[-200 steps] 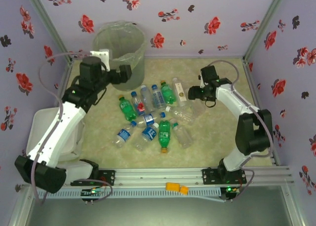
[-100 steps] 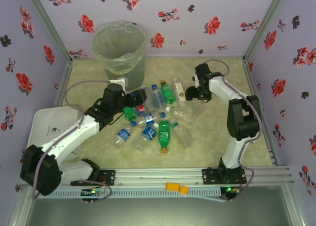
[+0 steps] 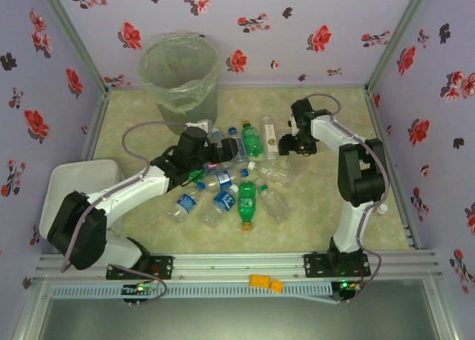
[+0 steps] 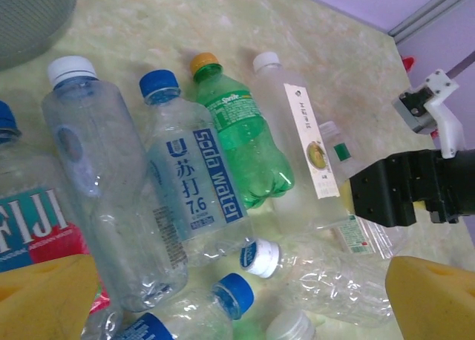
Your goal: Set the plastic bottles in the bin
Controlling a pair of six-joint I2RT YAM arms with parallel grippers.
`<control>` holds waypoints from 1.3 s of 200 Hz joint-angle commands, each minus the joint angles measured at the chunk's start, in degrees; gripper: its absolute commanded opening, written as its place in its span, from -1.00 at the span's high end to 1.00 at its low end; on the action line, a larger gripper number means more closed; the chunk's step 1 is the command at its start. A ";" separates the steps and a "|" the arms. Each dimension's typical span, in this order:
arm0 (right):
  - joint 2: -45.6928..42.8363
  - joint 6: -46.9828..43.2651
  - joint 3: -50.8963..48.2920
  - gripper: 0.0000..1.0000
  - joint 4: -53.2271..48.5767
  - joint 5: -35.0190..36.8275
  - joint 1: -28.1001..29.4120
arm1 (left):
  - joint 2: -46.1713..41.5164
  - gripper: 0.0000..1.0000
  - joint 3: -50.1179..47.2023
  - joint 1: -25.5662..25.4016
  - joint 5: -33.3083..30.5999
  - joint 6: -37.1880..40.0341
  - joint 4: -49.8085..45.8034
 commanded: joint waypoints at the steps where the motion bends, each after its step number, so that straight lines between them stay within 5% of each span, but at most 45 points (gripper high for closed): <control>1: 0.85 0.35 -0.64 -0.45 -0.77 0.72 -0.02 | 0.38 -1.00 -1.45 -1.20 -1.02 -1.90 4.96; 112: 5.11 -1.25 4.23 -0.44 -2.33 3.70 0.03 | 1.63 -1.00 -2.70 -4.05 1.61 -1.27 7.10; 195: -8.11 1.66 1.76 -0.01 -0.99 6.01 -0.07 | -0.57 -1.00 -2.73 -4.03 8.69 3.79 9.89; 260: -22.22 14.22 -3.91 0.05 10.23 -13.22 0.12 | 1.08 -1.00 -3.41 -5.32 17.75 8.19 22.00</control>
